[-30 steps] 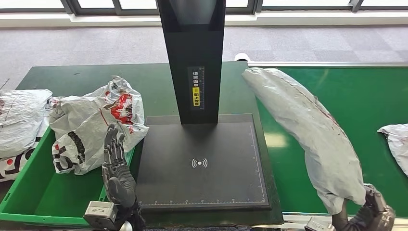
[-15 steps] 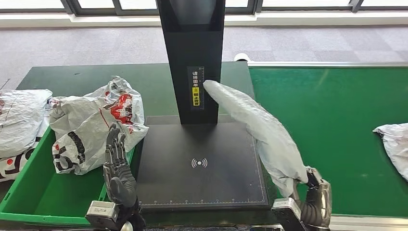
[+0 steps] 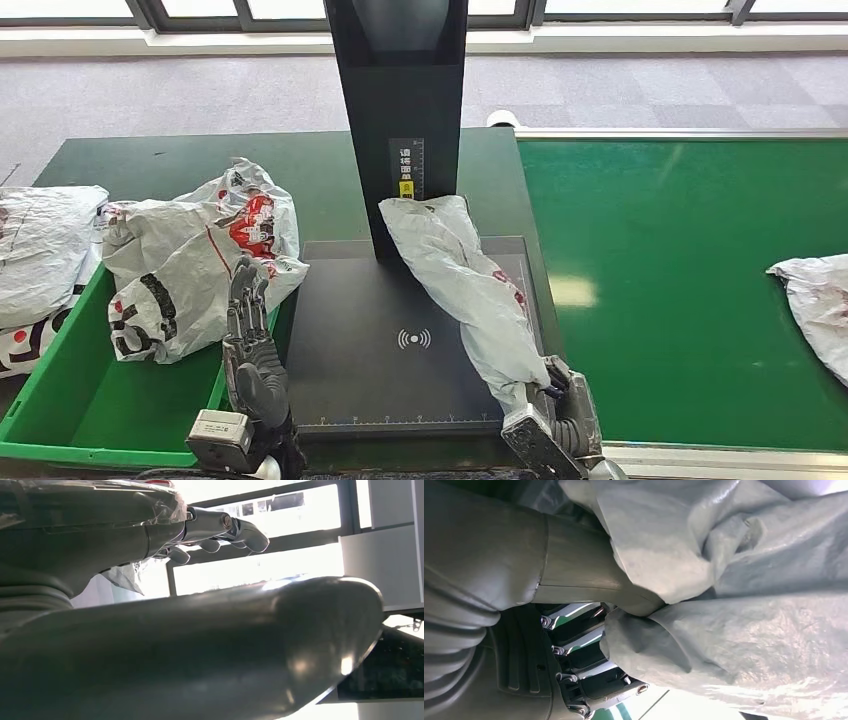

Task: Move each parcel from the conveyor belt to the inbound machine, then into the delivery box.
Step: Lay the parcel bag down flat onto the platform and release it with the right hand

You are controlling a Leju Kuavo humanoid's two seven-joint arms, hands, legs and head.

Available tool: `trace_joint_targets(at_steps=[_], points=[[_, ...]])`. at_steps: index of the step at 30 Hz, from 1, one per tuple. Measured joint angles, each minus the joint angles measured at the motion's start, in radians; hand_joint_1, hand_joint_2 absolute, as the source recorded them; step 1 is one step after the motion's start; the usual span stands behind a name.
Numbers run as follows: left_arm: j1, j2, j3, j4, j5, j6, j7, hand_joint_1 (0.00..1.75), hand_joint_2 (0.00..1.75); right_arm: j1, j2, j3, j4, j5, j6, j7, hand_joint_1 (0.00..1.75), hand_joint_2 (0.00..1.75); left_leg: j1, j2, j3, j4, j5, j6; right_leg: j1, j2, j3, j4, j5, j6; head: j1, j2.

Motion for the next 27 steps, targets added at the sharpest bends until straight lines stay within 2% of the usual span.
trace_joint_targets(at_steps=[15,17,19,20,21,24,27], points=[[-0.001,0.000,0.000,0.009,0.007,0.000,0.000,0.00,0.00,-0.018,-0.032,0.106,0.085,0.065,0.020,0.038,1.75,1.75,0.000,0.000,0.000,0.000,0.000,0.000,0.000,0.000,0.000,0.000,0.000,0.000,0.000,0.000],[-0.001,0.000,0.000,0.009,0.007,0.000,0.000,0.00,0.00,-0.021,-0.037,0.118,0.091,0.069,0.017,0.042,1.43,1.75,0.000,0.000,0.000,0.000,0.000,0.000,0.000,0.000,0.000,0.000,0.000,0.000,0.000,0.000],[-0.001,0.000,0.000,0.009,0.007,0.000,0.000,0.00,0.00,-0.026,-0.042,0.130,0.097,0.070,0.012,0.046,0.90,1.75,0.000,0.000,0.000,0.000,0.000,0.000,0.000,0.000,0.000,0.000,0.000,0.000,0.000,0.000],[-0.001,0.000,0.000,0.009,0.007,0.000,0.000,0.00,0.00,-0.028,-0.043,0.135,0.099,0.069,0.008,0.049,0.79,1.75,0.000,0.000,0.000,0.000,0.000,0.000,0.000,0.000,0.000,0.000,0.000,0.000,0.000,0.000],[-0.001,-0.001,0.000,0.008,0.007,-0.001,0.000,0.00,0.00,-0.030,-0.045,0.139,0.100,0.068,0.003,0.052,0.51,1.75,0.000,0.000,0.000,0.000,0.000,0.000,0.000,0.000,0.000,0.000,0.000,0.000,0.000,0.000],[-0.001,-0.001,0.000,0.008,0.006,-0.004,0.000,0.00,0.00,-0.035,-0.046,0.141,0.100,0.064,-0.006,0.058,0.00,1.75,0.000,0.000,0.000,0.000,0.000,0.000,0.000,0.000,0.000,0.000,0.000,0.000,0.000,0.000],[-0.001,-0.001,0.000,0.008,0.004,-0.007,0.000,0.00,0.00,-0.037,-0.047,0.142,0.100,0.053,-0.012,0.056,0.00,1.75,0.000,0.000,0.000,0.000,0.000,0.000,0.000,0.000,0.000,0.000,0.000,0.000,0.000,0.000]])
